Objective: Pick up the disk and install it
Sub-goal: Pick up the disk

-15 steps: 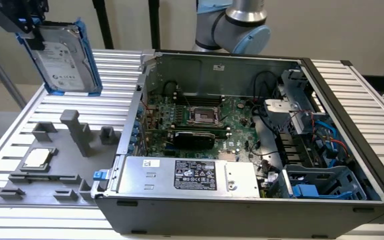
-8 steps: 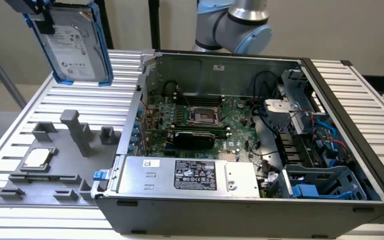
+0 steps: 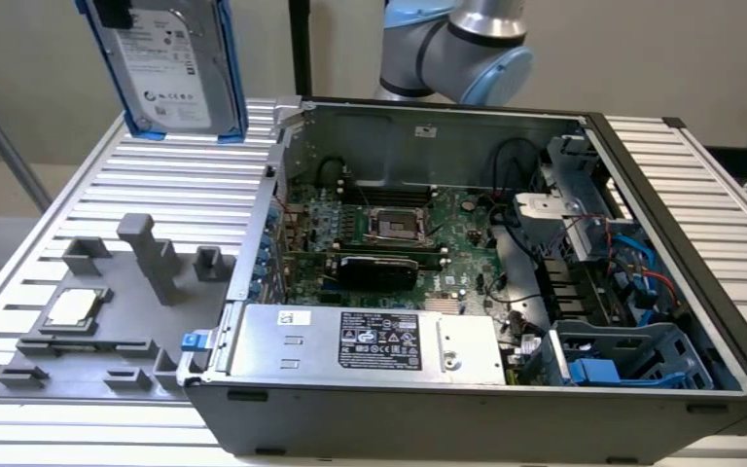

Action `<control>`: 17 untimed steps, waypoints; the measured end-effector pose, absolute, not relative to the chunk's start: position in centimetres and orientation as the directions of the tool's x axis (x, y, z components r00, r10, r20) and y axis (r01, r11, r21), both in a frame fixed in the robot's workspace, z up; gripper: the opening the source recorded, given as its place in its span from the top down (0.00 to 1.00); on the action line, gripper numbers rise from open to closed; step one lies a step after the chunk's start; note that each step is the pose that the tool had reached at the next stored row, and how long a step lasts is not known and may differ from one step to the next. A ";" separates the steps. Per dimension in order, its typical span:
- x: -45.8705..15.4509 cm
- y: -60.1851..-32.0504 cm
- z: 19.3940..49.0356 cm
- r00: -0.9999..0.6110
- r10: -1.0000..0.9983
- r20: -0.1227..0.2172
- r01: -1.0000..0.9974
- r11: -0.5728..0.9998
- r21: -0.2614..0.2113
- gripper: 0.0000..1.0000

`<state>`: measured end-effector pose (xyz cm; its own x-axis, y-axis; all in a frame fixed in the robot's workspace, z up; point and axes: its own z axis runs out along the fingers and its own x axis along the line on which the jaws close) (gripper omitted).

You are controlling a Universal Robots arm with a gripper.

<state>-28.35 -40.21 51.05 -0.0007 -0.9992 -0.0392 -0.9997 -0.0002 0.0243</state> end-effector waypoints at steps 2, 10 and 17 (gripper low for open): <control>-27.5 -40.4 51.4 -0.001 -0.999 -0.039 -1.000 0.000 0.025 0.67; -23.8 -41.4 51.6 -0.001 -0.999 -0.039 -1.000 0.000 0.025 0.67; -21.2 -42.7 51.5 -0.001 -0.999 -0.039 -1.000 0.000 0.022 0.67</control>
<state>-21.22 -42.70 51.52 -0.0006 -0.9992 -0.0394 -0.9998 -0.0002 0.0216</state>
